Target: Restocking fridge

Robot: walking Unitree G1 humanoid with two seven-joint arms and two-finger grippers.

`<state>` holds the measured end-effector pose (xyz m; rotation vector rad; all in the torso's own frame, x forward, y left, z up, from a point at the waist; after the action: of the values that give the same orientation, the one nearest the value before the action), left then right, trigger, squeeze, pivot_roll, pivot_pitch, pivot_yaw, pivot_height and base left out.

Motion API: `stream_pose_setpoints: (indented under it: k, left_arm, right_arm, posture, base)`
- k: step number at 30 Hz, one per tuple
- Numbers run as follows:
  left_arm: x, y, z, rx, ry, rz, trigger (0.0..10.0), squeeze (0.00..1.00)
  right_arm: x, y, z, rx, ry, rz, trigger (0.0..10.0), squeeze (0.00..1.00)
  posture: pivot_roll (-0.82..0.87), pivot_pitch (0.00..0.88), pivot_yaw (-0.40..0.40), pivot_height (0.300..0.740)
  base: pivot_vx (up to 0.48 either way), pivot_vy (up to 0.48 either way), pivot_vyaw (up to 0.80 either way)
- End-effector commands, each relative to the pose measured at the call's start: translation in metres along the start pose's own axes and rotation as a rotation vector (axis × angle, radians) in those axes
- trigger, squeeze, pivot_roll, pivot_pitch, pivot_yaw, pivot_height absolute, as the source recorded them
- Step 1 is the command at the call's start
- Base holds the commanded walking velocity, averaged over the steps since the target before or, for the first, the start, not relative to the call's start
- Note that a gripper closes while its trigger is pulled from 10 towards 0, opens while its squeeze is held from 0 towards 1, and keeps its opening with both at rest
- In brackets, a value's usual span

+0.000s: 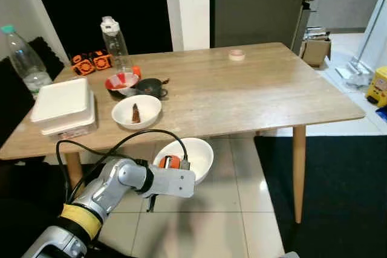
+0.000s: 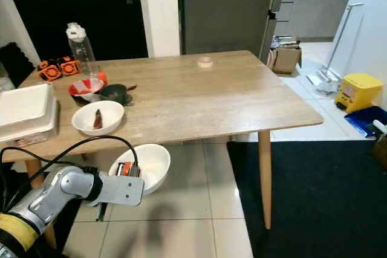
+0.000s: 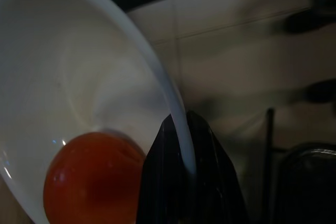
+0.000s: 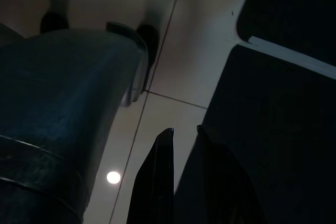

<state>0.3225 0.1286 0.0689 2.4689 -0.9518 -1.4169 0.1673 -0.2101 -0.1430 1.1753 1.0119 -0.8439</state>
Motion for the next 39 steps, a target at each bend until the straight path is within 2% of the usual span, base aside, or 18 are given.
stream_pose_setpoints:
  k: [1, 9, 13, 16, 17, 20, 21, 23, 26, 27, 28, 29, 33, 34, 36, 37, 38, 39]
  left_arm:
    - [0.013, -0.005, 0.003, -0.002, 0.041, -0.027, 10.0, 0.00]
    - [0.027, -0.028, 0.016, -0.048, 0.095, -0.125, 10.0, 0.00]
    - [0.044, -0.048, 0.046, -0.122, 0.102, -0.214, 10.0, 0.00]
    - [0.051, -0.057, 0.067, -0.151, 0.072, -0.257, 10.0, 0.00]
    - [0.051, -0.057, 0.067, -0.151, 0.072, -0.257, 10.0, 0.00]
    - [0.056, -0.071, 0.101, -0.215, 0.044, -0.341, 10.0, 0.00]
    - [0.056, -0.071, 0.101, -0.215, 0.044, -0.341, 10.0, 0.00]
    - [0.054, -0.084, 0.128, -0.302, 0.041, -0.418, 10.0, 0.00]
    - [0.051, -0.092, 0.153, -0.428, 0.042, -0.476, 10.0, 0.00]
    - [0.051, -0.092, 0.153, -0.428, 0.042, -0.476, 10.0, 0.00]
    - [0.048, -0.096, 0.170, -0.563, 0.065, -0.509, 10.0, 0.00]
    - [0.048, -0.096, 0.170, -0.563, 0.065, -0.509, 10.0, 0.00]
    - [0.044, -0.098, 0.207, -0.766, 0.082, -0.566, 10.0, 0.00]
    - [0.044, -0.098, 0.207, -0.766, 0.082, -0.566, 10.0, 0.00]
    - [0.042, -0.096, 0.227, -0.847, 0.077, -0.593, 10.0, 0.00]
    - [0.042, -0.096, 0.227, -0.847, 0.077, -0.593, 10.0, 0.00]
    - [0.035, -0.096, 0.256, -0.938, 0.055, -0.655, 10.0, 0.00]
    - [0.035, -0.096, 0.256, -0.938, 0.055, -0.655, 10.0, 0.00]
  right_arm:
    - [0.000, 0.000, -0.002, -0.014, 0.006, -0.001, 10.0, 0.00]
    - [0.000, 0.000, -0.002, -0.018, 0.005, -0.001, 10.0, 0.00]
    - [0.000, 0.000, -0.003, -0.021, 0.004, 0.000, 10.0, 0.00]
    - [0.000, 0.000, -0.003, -0.022, 0.004, 0.000, 10.0, 0.00]
    - [0.000, 0.000, -0.003, -0.022, 0.004, 0.000, 10.0, 0.00]
    - [0.000, 0.000, -0.003, -0.023, 0.005, 0.000, 10.0, 0.00]
    - [0.000, 0.000, -0.003, -0.023, 0.005, 0.000, 10.0, 0.00]
    - [0.000, 0.000, -0.003, -0.022, 0.003, 0.000, 10.0, 0.00]
    - [0.000, 0.000, -0.002, -0.026, -0.001, 0.001, 10.0, 0.00]
    - [0.000, 0.000, -0.002, -0.026, -0.001, 0.001, 10.0, 0.00]
    - [0.000, 0.001, -0.002, -0.029, -0.006, 0.002, 10.0, 0.00]
    - [0.000, 0.001, -0.002, -0.029, -0.006, 0.002, 10.0, 0.00]
    - [0.000, 0.001, -0.001, -0.025, -0.016, 0.008, 10.0, 0.00]
    - [0.000, 0.001, -0.001, -0.025, -0.016, 0.008, 10.0, 0.00]
    - [0.000, 0.002, 0.000, -0.025, -0.021, 0.010, 10.0, 0.00]
    - [0.000, 0.002, 0.000, -0.025, -0.021, 0.010, 10.0, 0.00]
    - [0.000, 0.002, 0.001, -0.032, -0.026, 0.009, 10.0, 0.00]
    - [0.000, 0.002, 0.001, -0.032, -0.026, 0.009, 10.0, 0.00]
  posture:
    - [-0.09, 0.000, 0.051, 0.740]
    - [-0.08, 0.000, 0.050, 0.740]
    - [-0.08, 0.000, 0.052, 0.740]
    - [-0.08, 0.000, 0.052, 0.740]
    - [-0.08, 0.000, 0.052, 0.740]
    - [-0.09, 0.000, 0.053, 0.740]
    - [-0.09, 0.000, 0.053, 0.740]
    - [-0.09, 0.000, 0.057, 0.740]
    - [-0.09, 0.000, 0.057, 0.740]
    - [-0.09, 0.000, 0.057, 0.740]
    - [-0.09, 0.000, 0.057, 0.740]
    - [-0.09, 0.000, 0.057, 0.740]
    - [-0.08, 0.000, 0.060, 0.740]
    - [-0.08, 0.000, 0.060, 0.740]
    - [-0.08, 0.000, 0.060, 0.740]
    - [-0.08, 0.000, 0.060, 0.740]
    - [-0.08, 0.000, 0.058, 0.740]
    - [-0.08, 0.000, 0.058, 0.740]
  base:
    - [0.000, 0.000, 0.00]
    - [0.000, 0.000, 0.00]
    - [0.000, 0.000, 0.00]
    - [0.000, 0.000, 0.00]
    - [0.000, 0.000, 0.00]
    - [0.000, 0.000, 0.00]
    - [0.000, 0.000, 0.00]
    - [0.000, 0.000, 0.00]
    - [0.000, 0.000, 0.00]
    - [0.000, 0.000, 0.00]
    - [0.000, 0.000, 0.00]
    - [0.000, 0.000, 0.00]
    - [0.000, 0.000, 0.00]
    - [0.000, 0.000, 0.00]
    - [0.000, 0.000, 0.00]
    - [0.000, 0.000, 0.00]
    - [0.000, 0.000, 0.00]
    - [0.000, 0.000, 0.00]
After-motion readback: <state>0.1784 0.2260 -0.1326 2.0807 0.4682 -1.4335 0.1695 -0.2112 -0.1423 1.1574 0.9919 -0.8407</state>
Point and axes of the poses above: a point about 5 cm out from each wrist's last joint towards the gripper, its own x axis pointing out of the wrist towards the gripper, its own y axis along the axis of the wrist's last joint, z = x × y, the point moved 5 cm from there along x, pointing out of the wrist towards the gripper, and after that the axes turned 7 degrees about x, right-handed, at the moved point
